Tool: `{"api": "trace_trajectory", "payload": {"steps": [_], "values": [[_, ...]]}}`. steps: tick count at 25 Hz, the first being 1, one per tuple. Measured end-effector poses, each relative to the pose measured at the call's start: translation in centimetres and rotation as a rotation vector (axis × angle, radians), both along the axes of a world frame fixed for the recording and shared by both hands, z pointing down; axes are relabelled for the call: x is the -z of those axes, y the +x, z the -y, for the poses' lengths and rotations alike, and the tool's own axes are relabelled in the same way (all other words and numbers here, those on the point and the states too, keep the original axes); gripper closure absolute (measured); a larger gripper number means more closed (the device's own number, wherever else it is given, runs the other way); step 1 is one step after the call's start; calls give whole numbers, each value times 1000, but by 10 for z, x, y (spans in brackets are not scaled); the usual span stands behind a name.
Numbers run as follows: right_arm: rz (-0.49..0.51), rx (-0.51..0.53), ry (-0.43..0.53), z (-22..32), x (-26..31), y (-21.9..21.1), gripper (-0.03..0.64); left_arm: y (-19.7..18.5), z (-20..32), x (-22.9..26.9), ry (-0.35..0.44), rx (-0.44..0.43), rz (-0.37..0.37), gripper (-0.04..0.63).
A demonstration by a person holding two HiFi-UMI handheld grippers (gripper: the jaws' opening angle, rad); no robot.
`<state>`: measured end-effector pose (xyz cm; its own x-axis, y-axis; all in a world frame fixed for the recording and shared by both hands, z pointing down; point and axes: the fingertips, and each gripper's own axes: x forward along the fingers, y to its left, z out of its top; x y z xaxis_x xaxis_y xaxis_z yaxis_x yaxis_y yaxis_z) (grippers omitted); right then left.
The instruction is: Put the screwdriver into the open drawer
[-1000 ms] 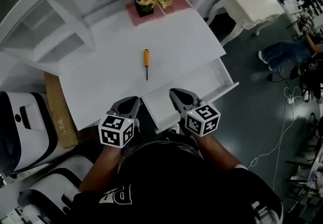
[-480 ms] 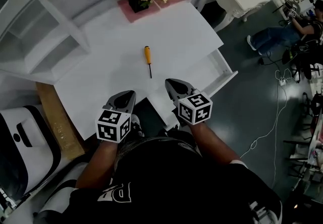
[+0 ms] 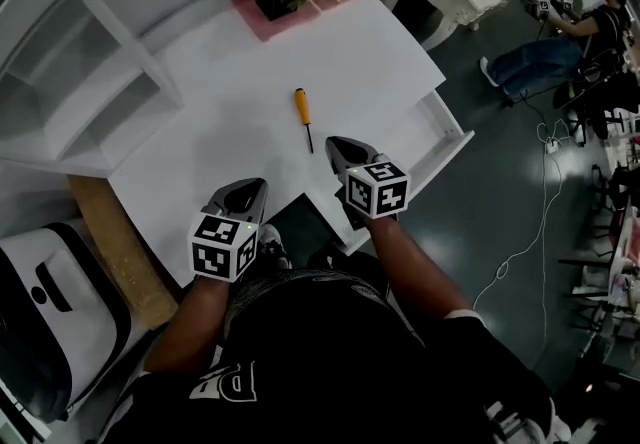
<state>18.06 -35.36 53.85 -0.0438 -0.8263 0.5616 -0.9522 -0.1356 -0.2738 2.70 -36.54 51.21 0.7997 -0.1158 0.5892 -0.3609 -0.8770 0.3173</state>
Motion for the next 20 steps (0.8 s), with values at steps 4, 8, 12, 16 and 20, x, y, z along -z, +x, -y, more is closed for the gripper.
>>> {"api": "trace_trajectory", "payload": {"steps": [4, 8, 12, 16, 20], "values": [[-12, -20, -36, 17, -16, 4, 595, -13, 12, -8, -12, 13, 12, 580], [-23, -15, -89, 28, -37, 6, 580, -22, 17, -13, -34, 38, 8, 580], [-19, -28, -124, 42, -57, 12, 565, -30, 25, -19, -50, 56, 14, 580], [-16, -38, -152, 57, -73, 18, 549, -37, 29, -25, -56, 69, 27, 580], [-6, -49, -180, 71, -86, 21, 535, -40, 33, -28, -66, 86, 25, 580]]}}
